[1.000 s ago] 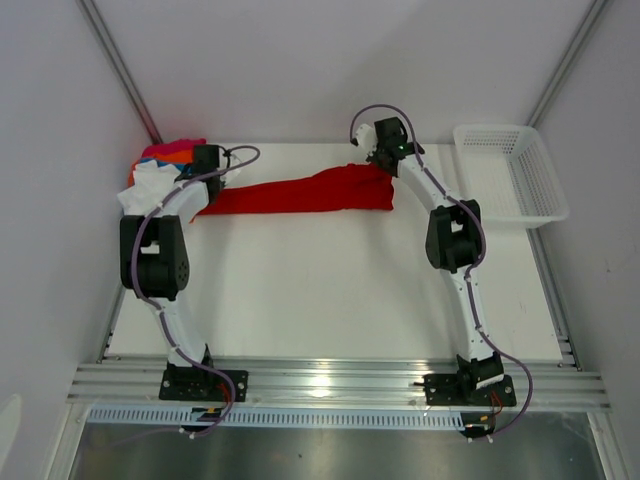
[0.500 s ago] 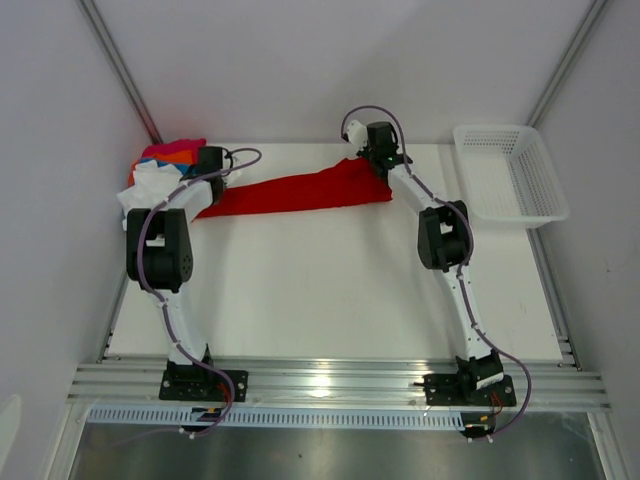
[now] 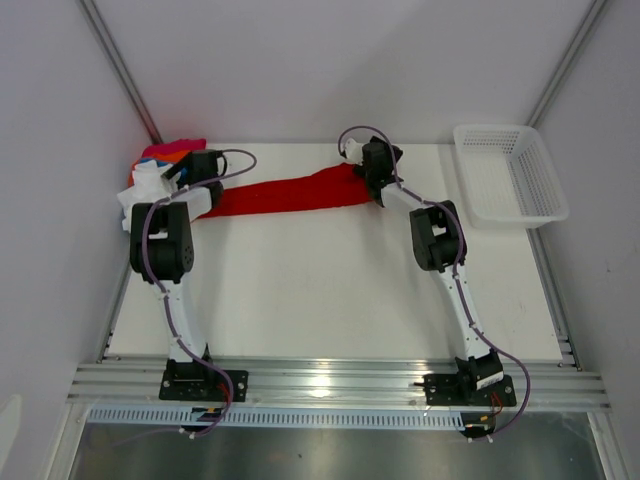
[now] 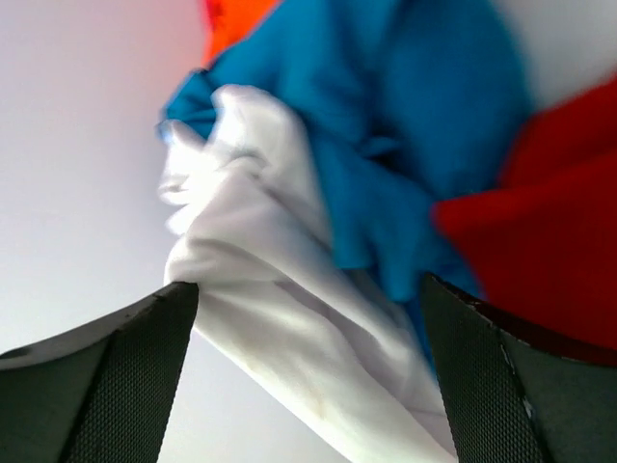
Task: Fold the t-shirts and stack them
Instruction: Fold the tshirt
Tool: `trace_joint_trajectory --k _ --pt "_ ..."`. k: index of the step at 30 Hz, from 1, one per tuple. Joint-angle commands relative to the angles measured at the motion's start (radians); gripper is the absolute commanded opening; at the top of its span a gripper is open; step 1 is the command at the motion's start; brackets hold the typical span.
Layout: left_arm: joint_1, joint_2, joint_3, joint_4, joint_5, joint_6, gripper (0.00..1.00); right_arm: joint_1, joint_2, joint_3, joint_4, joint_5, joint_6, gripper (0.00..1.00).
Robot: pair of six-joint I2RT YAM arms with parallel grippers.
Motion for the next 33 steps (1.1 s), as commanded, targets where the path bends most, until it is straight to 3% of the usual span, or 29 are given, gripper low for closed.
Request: trace_joint_trajectory --k 1,6,8,16,18,22,27,31,33 --pt "0.027 -0.009 -0.044 0.295 -0.112 0.156 0.99 -0.007 -0.066 -0.077 0.112 0.099 -0.024 0.82" --pt "0.048 -0.067 -0.047 0.508 -0.155 0.178 0.99 -0.012 -0.143 -0.112 0.198 0.156 -0.039 0.85" --pt "0.048 -0.120 -0.044 0.470 -0.139 0.094 0.99 -0.012 -0.170 -0.109 0.187 0.171 -0.024 0.86" --pt "0.010 -0.341 0.063 -0.143 0.004 -0.332 0.99 0.066 -0.344 -0.099 -0.035 0.140 0.120 0.86" --pt "-0.016 -0.371 0.069 -0.256 0.065 -0.403 0.99 0.112 -0.364 -0.121 -0.058 0.125 0.136 0.86" --pt "-0.096 -0.403 0.030 -0.327 0.147 -0.464 0.99 0.186 -0.382 -0.192 -0.065 0.093 0.137 0.86" --pt "-0.180 -0.365 -0.080 -0.181 0.141 -0.358 0.99 0.229 -0.307 -0.212 -0.034 0.110 0.091 0.86" --pt "-0.214 -0.310 -0.154 0.017 0.122 -0.270 0.99 0.206 -0.276 -0.192 -0.155 0.045 0.168 0.86" --pt "-0.217 -0.290 -0.158 0.002 0.168 -0.318 0.99 0.169 -0.263 -0.181 -0.218 0.016 0.232 0.86"
